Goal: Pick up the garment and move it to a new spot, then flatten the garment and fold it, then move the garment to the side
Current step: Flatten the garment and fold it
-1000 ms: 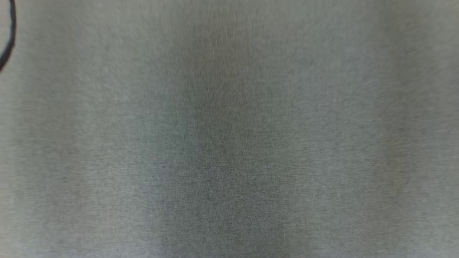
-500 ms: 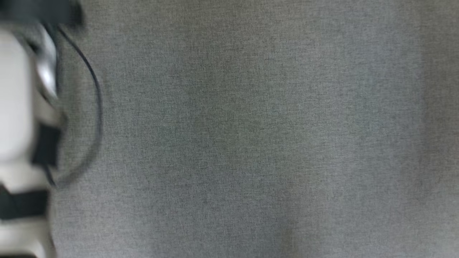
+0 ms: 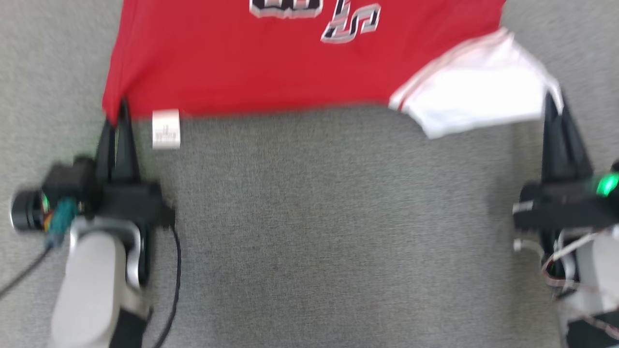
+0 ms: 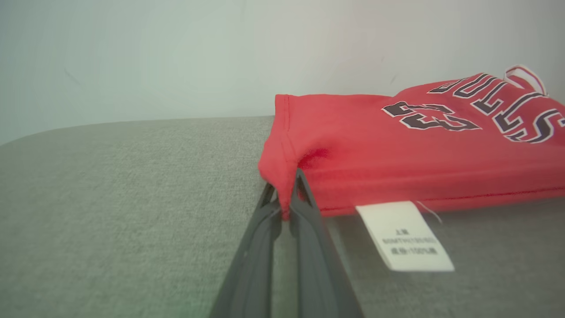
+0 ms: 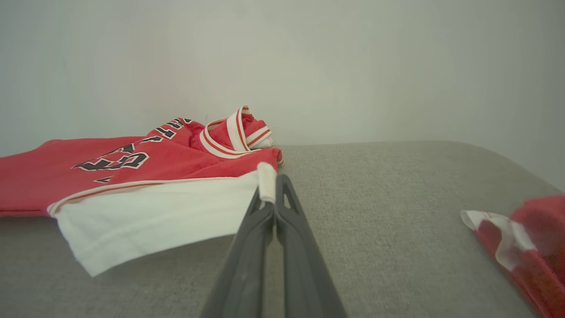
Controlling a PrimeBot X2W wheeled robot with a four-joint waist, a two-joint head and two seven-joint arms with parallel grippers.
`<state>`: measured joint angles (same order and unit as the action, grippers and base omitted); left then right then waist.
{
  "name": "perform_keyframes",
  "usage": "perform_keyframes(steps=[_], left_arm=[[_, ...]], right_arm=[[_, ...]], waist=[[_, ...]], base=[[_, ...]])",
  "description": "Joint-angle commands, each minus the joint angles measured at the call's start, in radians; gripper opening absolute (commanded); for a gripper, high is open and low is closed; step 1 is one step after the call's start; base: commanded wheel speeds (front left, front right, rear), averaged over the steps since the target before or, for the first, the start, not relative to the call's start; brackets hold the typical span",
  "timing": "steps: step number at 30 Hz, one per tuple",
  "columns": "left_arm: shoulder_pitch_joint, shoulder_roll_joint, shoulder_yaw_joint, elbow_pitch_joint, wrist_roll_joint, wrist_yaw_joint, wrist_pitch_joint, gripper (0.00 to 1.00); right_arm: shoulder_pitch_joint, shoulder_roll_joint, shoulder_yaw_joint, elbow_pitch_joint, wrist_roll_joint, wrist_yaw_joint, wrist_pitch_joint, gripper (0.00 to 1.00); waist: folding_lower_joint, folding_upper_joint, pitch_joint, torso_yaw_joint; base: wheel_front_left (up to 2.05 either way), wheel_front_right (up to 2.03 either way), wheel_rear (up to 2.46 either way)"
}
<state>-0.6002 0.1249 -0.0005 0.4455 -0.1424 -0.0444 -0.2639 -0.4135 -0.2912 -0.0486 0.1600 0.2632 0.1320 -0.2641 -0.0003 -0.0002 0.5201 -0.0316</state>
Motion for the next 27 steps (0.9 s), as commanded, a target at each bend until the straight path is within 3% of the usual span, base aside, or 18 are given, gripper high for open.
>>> perform_keyframes(steps=[1, 11, 27], left_arm=[[0.069, -0.007, 0.016, 0.026, 0.002, -0.001, 0.0, 0.0], [0.33, -0.052, 0.105, 0.073, 0.016, -0.029, 0.0, 0.0], [0.571, -0.066, 0.165, 0.083, 0.035, -0.068, -0.001, 0.0]], right_arm=[[0.041, 0.013, -0.012, 0.011, 0.009, -0.003, 0.0, 0.0], [0.273, 0.07, -0.039, 0.061, -0.026, -0.003, 0.0, 0.0], [0.478, 0.11, -0.054, 0.088, -0.065, -0.003, 0.0, 0.0]], waist=[[0.0003, 0.0002, -0.092, -0.023], [0.0003, 0.0002, -0.314, -0.059], [0.0003, 0.0002, -0.518, -0.052]], base=[[0.0, 0.0, 0.0], [0.0, 0.0, 0.0], [0.0, 0.0, 0.0]])
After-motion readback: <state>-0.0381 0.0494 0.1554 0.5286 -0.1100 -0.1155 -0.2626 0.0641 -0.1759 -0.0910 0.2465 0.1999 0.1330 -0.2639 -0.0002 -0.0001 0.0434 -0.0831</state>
